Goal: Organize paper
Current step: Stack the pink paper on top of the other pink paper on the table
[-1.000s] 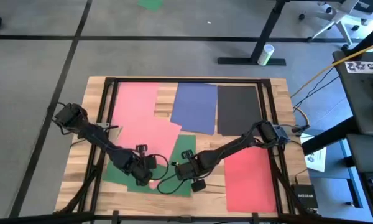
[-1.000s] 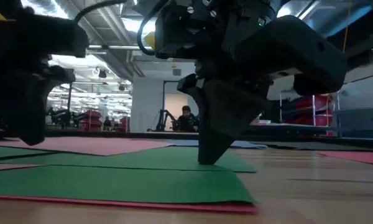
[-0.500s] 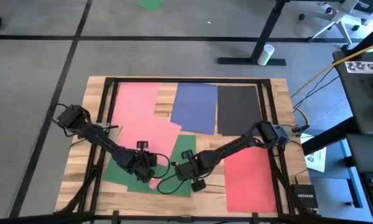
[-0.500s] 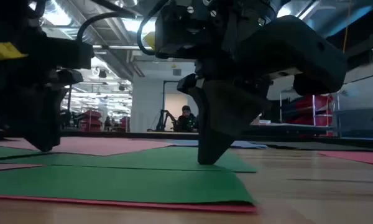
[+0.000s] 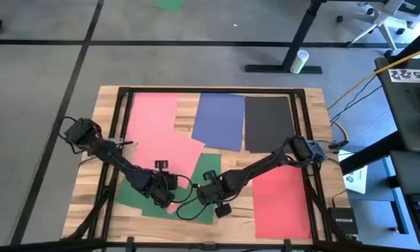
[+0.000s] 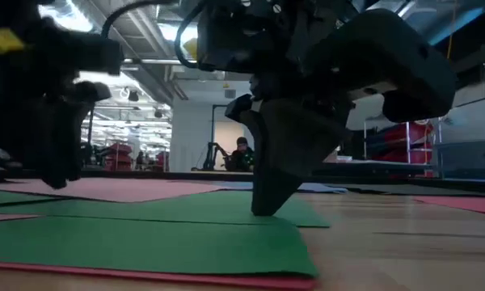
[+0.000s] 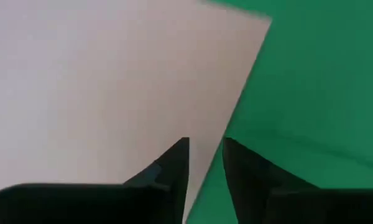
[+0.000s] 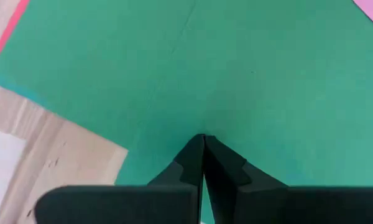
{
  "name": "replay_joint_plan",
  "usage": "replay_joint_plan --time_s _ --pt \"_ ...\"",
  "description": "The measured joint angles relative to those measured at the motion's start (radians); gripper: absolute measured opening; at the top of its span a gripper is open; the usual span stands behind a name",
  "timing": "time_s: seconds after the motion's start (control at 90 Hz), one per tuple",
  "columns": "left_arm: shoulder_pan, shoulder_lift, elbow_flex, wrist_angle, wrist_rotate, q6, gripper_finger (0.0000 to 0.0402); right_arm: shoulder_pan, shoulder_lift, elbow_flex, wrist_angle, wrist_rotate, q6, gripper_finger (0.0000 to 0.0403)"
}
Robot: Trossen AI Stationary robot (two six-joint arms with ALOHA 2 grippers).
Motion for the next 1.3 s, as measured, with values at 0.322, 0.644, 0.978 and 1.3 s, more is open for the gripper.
replay_joint_plan --time_s 0.322,0.644,0.978,1.3 --pt "0.017 0.001 0.009 0.151 0.043 -0.014 0.0113 0.000 0.000 0.000 0.009 -0.001 0.000 0.0000" --pt "0.062 0.001 -0.005 0.172 0.060 0.003 0.0156 0.000 0.001 0.000 0.024 -0.002 0.001 0.0000" --pt "0.063 0.002 -0.062 0.181 0.084 -0.052 0.0184 -0.001 0.001 0.000 0.025 -0.003 0.002 0.0000" --pt "0.083 -0.002 -0.097 0.203 0.089 -0.030 0.0178 -0.001 0.002 0.000 0.032 -0.003 0.002 0.0000"
